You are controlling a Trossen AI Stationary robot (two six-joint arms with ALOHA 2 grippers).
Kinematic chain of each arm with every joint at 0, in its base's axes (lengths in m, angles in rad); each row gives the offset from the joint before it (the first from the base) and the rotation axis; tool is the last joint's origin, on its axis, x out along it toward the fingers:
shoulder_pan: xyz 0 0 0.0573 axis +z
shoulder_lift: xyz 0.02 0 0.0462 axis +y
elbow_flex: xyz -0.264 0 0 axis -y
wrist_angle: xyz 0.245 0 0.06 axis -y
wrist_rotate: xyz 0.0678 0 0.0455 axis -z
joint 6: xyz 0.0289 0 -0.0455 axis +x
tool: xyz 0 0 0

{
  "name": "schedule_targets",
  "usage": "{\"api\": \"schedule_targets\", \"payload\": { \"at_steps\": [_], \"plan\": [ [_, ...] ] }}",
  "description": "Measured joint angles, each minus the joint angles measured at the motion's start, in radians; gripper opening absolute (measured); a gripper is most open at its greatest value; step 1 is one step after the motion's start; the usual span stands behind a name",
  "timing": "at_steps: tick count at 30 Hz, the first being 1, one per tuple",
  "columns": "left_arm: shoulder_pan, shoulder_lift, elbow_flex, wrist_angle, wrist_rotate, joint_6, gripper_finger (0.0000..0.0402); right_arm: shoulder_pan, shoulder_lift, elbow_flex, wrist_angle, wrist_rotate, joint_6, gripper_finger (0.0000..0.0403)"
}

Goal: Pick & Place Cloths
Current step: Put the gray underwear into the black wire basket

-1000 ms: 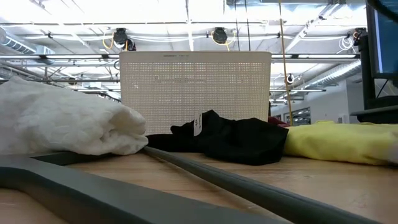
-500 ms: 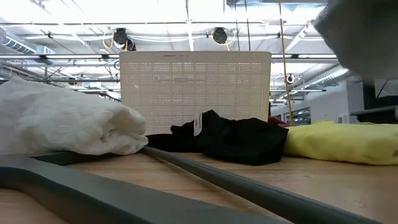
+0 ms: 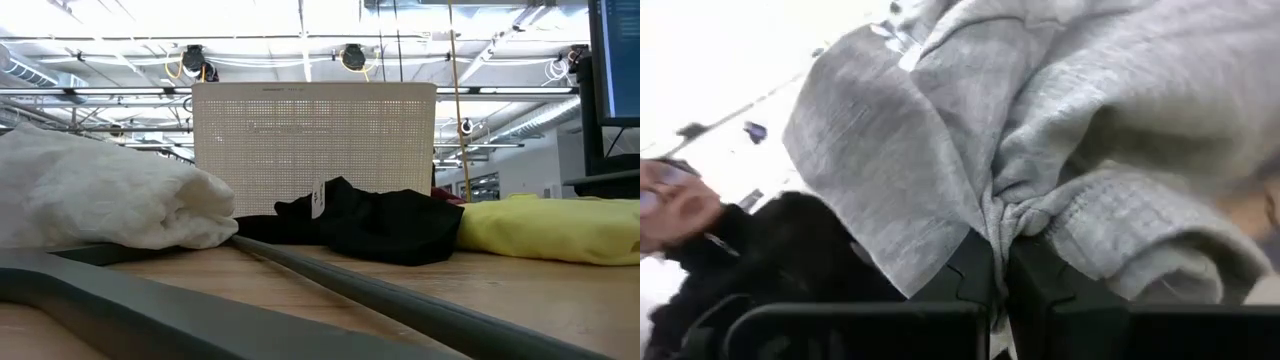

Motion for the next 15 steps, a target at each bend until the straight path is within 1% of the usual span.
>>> {"api": "schedule_targets", "payload": {
  "at_steps": [5, 8, 12, 15],
  "plan": [
    [0.038, 0.075, 0.0, 0.167, 0.14, 0.083, 0.0232, -0.106, 0.0, 0.0, 0.108, -0.084, 0.004, 0.0002],
    [0.061, 0.124, 0.0, 0.245, 0.178, 0.137, 0.0232, -0.159, 0.0, 0.001, 0.145, -0.133, 0.035, 0.0002],
    [0.096, 0.19, 0.0, 0.361, 0.224, 0.219, 0.0232, -0.217, 0.0, 0.002, 0.137, -0.2, 0.06, 0.0002],
    [0.124, 0.236, 0.0, 0.433, 0.292, 0.237, 0.0233, -0.254, 0.0, 0.002, 0.138, -0.236, 0.061, 0.0002]
  ]
}}
